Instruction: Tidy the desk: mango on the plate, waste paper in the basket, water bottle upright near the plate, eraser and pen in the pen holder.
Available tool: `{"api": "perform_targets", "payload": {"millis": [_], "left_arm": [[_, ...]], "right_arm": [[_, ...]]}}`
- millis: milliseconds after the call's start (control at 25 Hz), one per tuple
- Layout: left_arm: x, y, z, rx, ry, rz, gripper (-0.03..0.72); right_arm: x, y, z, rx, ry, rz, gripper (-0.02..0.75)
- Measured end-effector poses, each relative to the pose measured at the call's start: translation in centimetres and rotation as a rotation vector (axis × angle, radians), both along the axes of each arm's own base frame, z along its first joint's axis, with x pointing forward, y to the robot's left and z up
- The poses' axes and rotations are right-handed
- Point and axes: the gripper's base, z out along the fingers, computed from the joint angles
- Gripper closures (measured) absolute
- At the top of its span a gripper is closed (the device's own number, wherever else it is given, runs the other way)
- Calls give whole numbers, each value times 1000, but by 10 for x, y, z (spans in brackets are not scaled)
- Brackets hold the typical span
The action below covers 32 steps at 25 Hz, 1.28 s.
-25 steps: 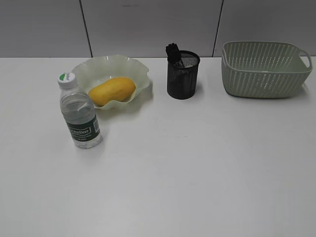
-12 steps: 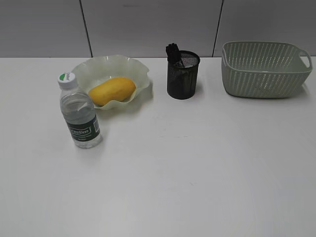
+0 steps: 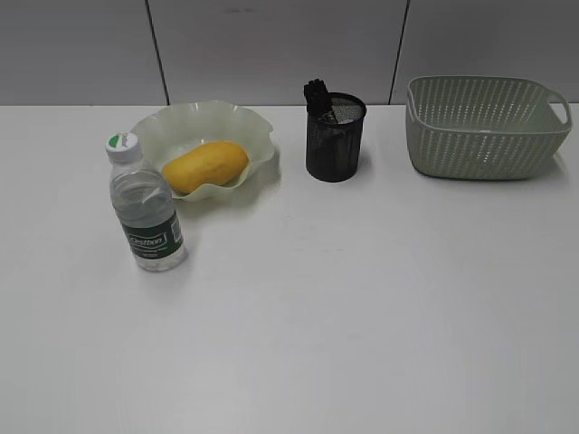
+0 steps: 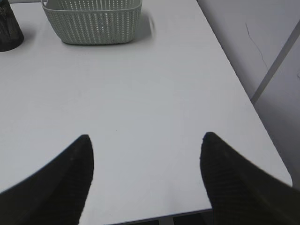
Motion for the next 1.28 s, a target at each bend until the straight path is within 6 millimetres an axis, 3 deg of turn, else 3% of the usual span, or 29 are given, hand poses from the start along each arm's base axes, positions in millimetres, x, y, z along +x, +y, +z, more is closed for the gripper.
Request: {"api": "perform_targets", "payload": {"millis": [1280], "left_arm": [[0,0,0,0,0,0,369]], "right_arm": [[0,0,0,0,0,0,175]]}}
